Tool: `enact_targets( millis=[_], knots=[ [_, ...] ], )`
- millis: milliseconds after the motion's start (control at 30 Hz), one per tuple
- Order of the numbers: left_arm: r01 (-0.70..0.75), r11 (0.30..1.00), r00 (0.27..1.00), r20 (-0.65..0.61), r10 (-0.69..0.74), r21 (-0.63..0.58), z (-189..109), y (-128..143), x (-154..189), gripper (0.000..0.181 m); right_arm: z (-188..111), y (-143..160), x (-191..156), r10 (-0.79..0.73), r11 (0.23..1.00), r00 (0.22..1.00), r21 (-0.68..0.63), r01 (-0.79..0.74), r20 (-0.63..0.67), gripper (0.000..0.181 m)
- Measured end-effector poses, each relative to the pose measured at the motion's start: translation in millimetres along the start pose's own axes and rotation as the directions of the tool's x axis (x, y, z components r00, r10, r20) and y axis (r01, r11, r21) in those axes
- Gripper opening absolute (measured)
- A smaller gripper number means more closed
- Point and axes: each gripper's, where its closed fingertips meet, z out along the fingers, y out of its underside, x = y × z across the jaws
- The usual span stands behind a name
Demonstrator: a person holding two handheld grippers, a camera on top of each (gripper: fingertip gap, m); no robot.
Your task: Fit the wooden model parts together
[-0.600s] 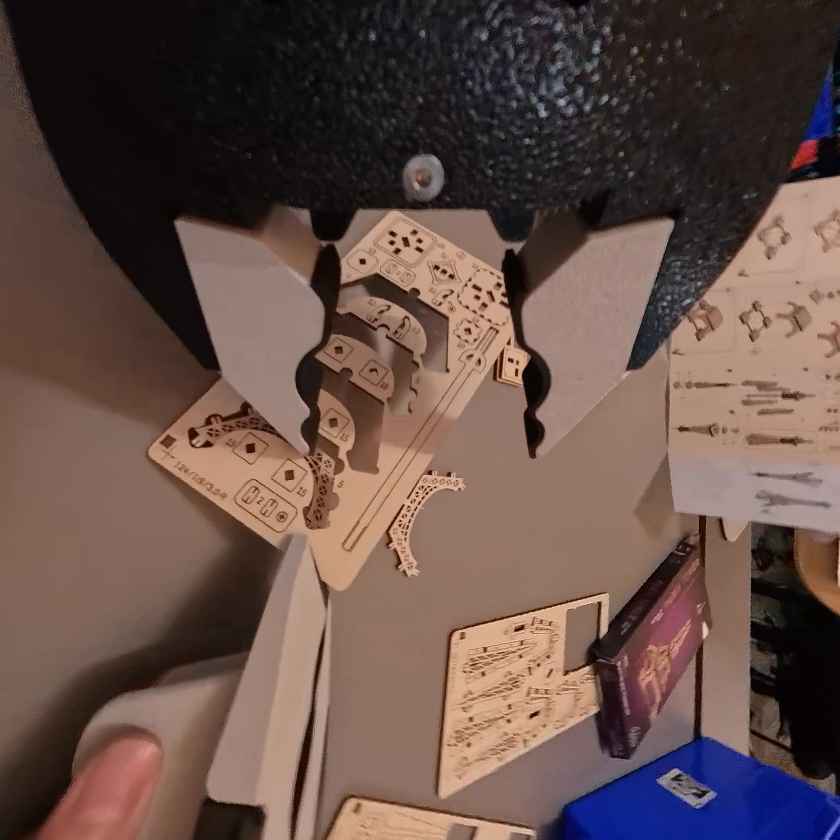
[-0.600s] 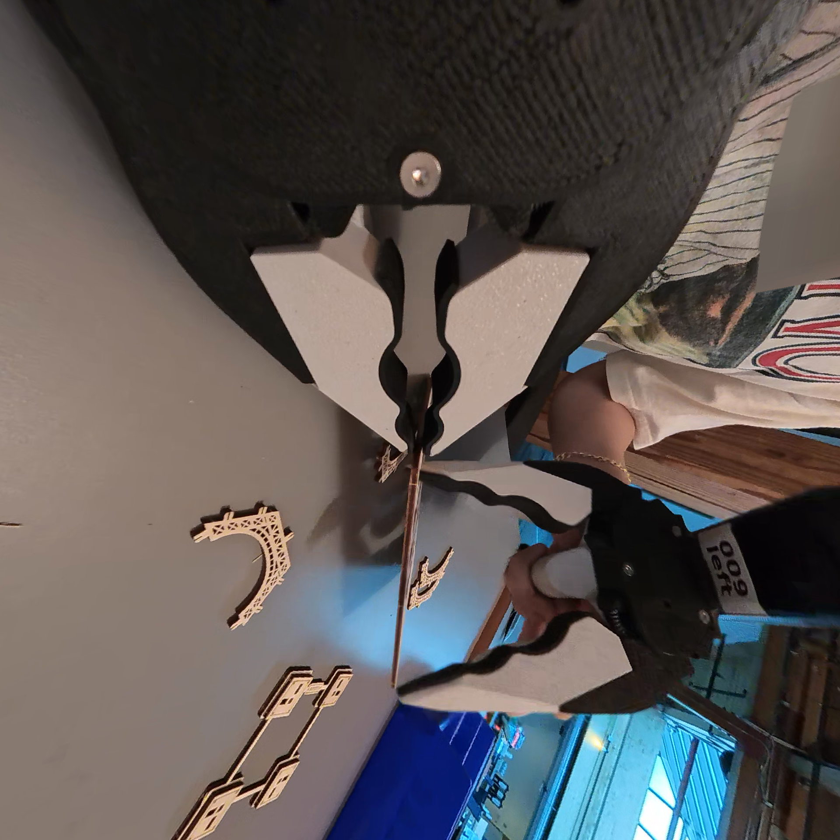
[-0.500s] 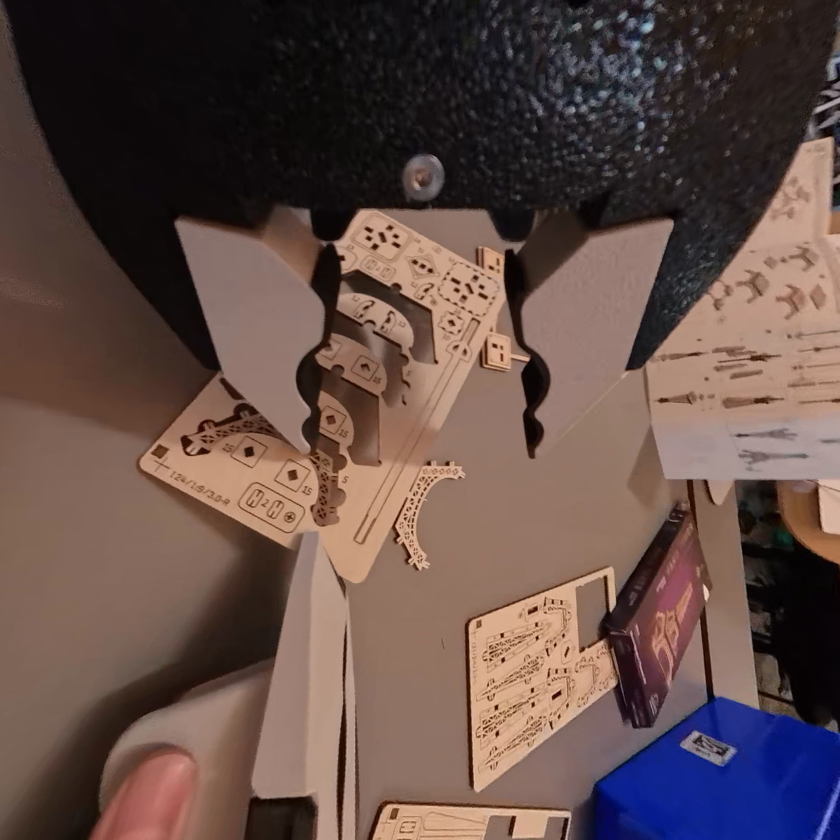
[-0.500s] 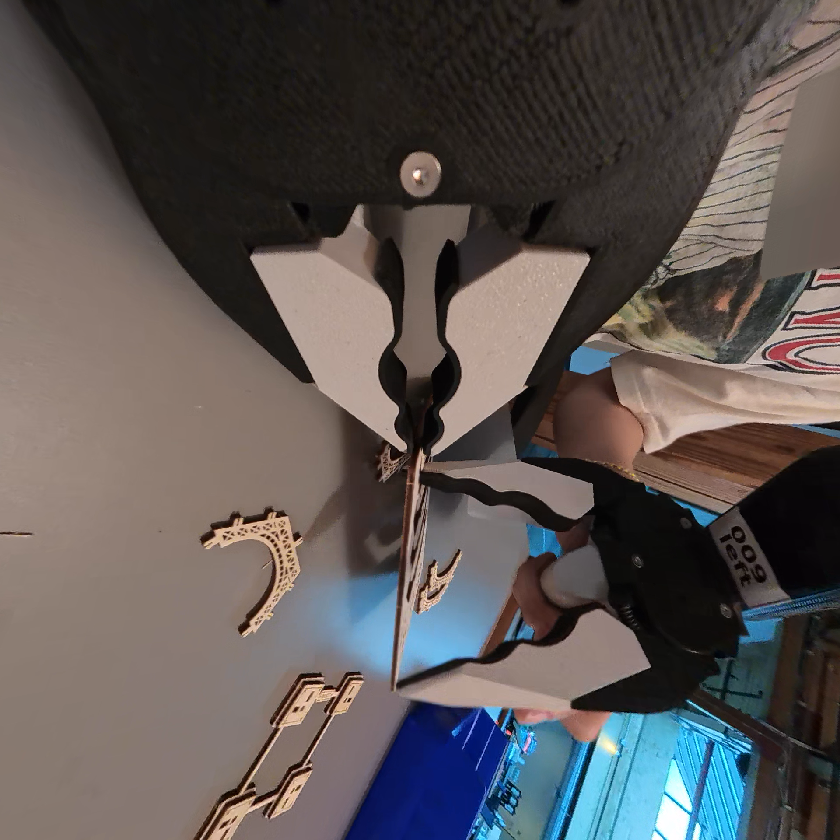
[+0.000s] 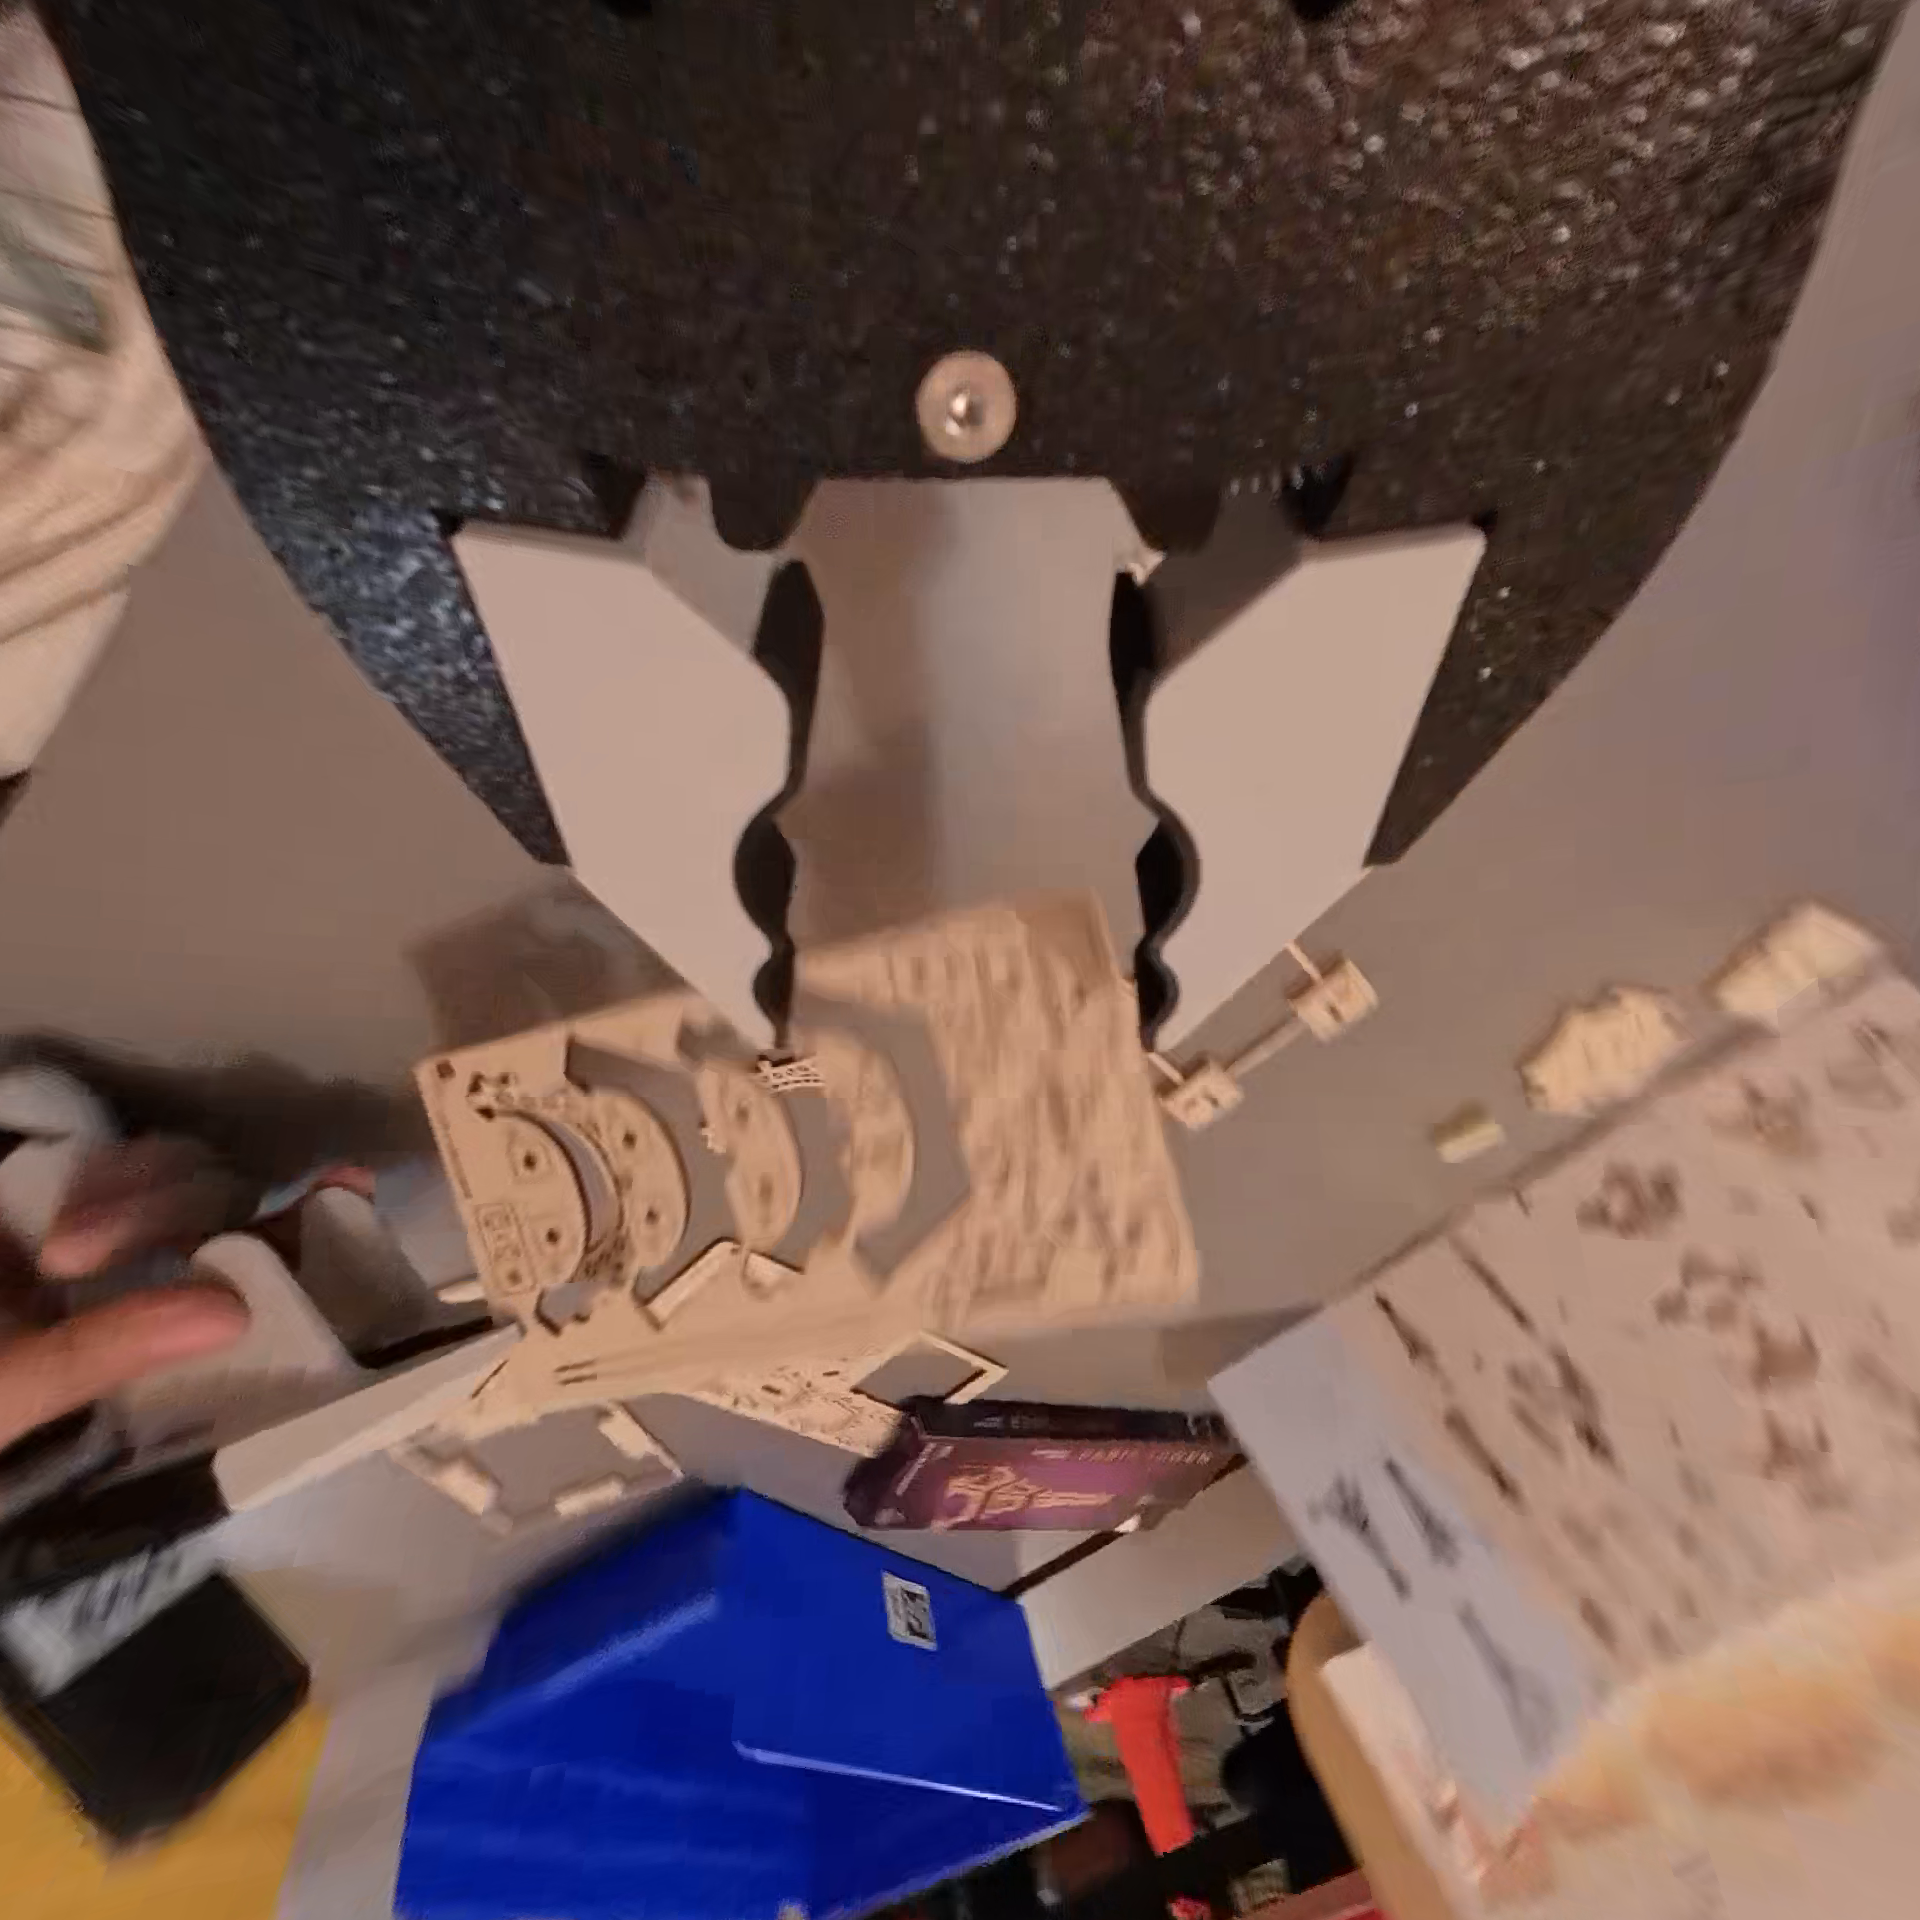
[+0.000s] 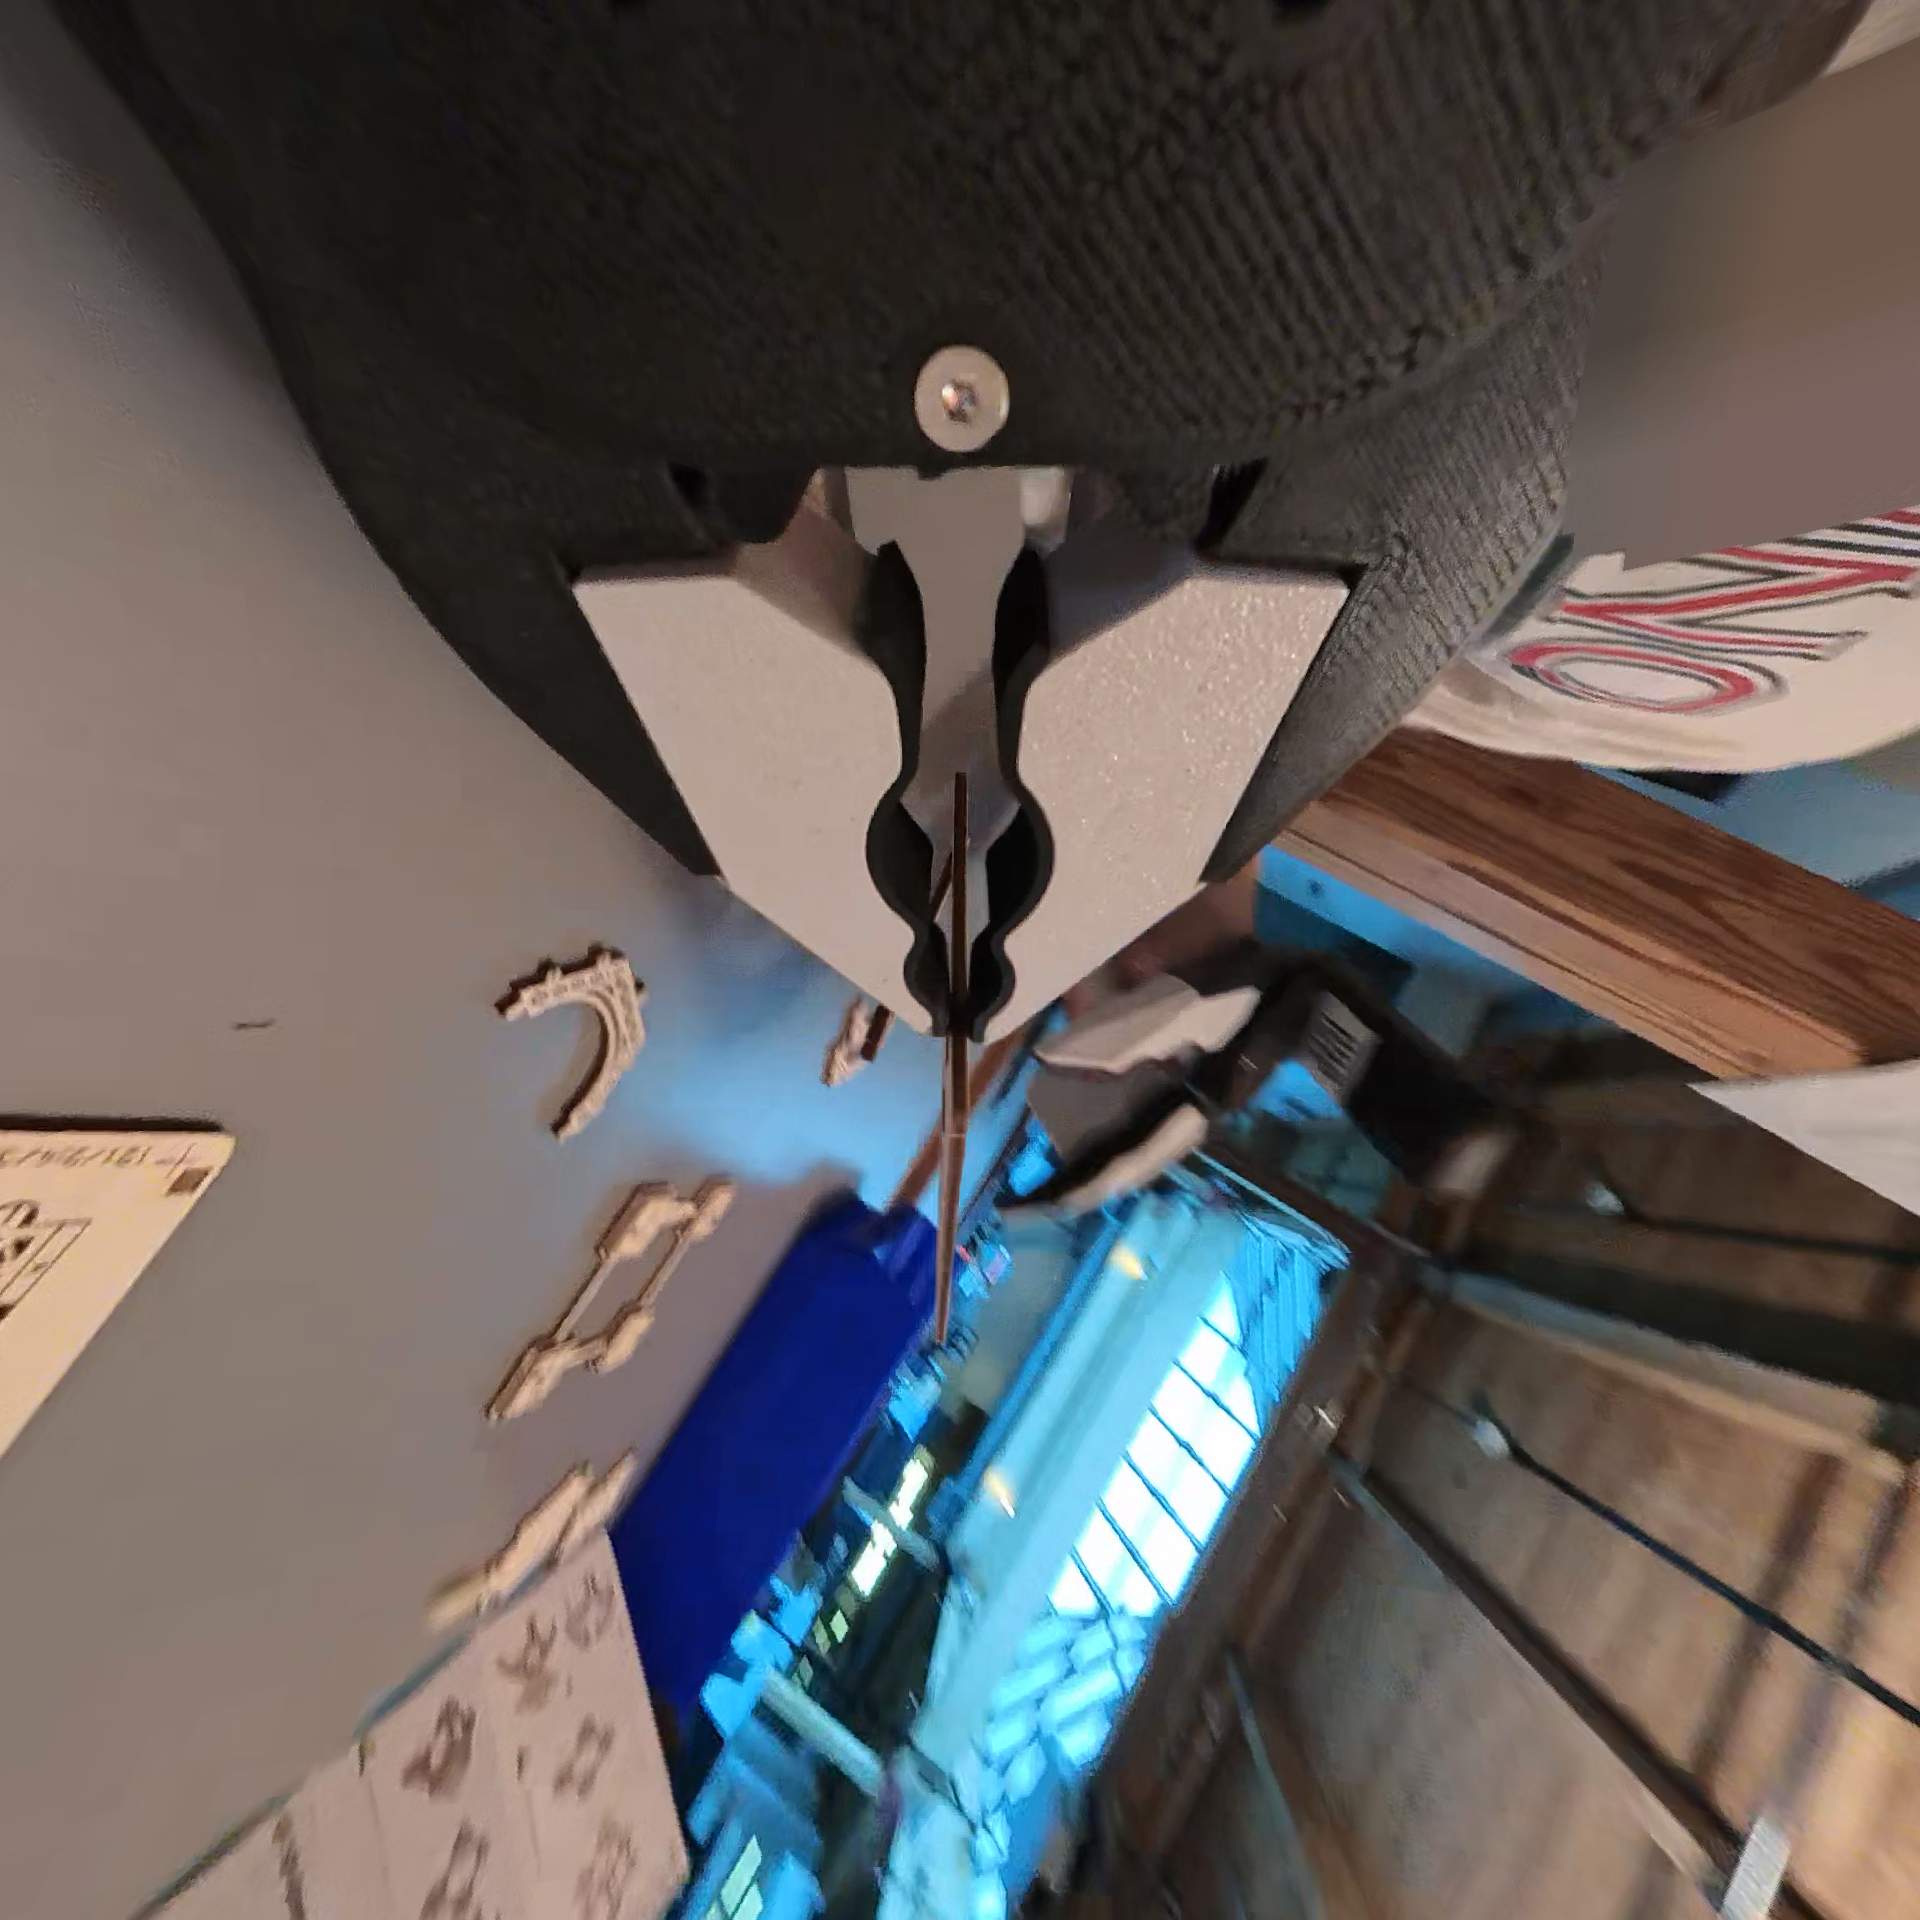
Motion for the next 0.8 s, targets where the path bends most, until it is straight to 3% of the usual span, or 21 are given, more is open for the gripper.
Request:
enact_targets(
  millis=[67,133,200,267,400,467,500,633,800],
  knots=[
    [0.241,0.969,0.969,-0.074,-0.237,0.053,-11,15,3,0.055,-6,-12,-5,0.031,0.997,0.998,0.072,-0.035,0.056,0.001],
    [0.439,0.898,0.872,-0.251,-0.421,0.021,-15,25,22,0.046,-9,-18,-13,0.039,0.993,0.991,0.101,-0.052,0.128,0.001],
    [0.582,0.813,0.769,-0.346,-0.537,0.031,-15,23,29,0.044,-9,-21,-22,0.032,0.99,0.98,0.127,-0.058,0.196,0.001],
    [0.688,0.725,0.649,-0.466,-0.601,0.022,-12,14,39,0.029,-8,-21,-30,0.02,0.99,0.967,0.133,-0.056,0.254,0.001],
    [0.814,0.562,0.312,-0.705,-0.637,-0.148,-5,-14,63,0.028,-3,-9,-58,-0.025,0.996,0.912,0.089,-0.013,0.41,0.001],
    [0.807,0.529,0.145,-0.781,-0.607,-0.261,-8,-25,76,0.029,2,0,-64,-0.051,0.998,0.905,0.052,0.032,0.422,0.001],
    [0.795,0.524,0.097,-0.789,-0.607,-0.306,-7,-25,80,0.03,4,6,-66,-0.065,0.998,0.907,0.023,0.061,0.417,0.001],
    [0.759,0.541,0.038,-0.805,-0.592,-0.362,-7,-25,88,0.032,12,22,-64,-0.108,0.988,0.924,-0.064,0.14,0.367,0.001],
    [0.732,0.597,0.153,-0.774,-0.615,-0.329,1,-16,83,0.024,14,24,-56,-0.107,0.987,0.936,-0.075,0.14,0.336,0.001]
  ],
)
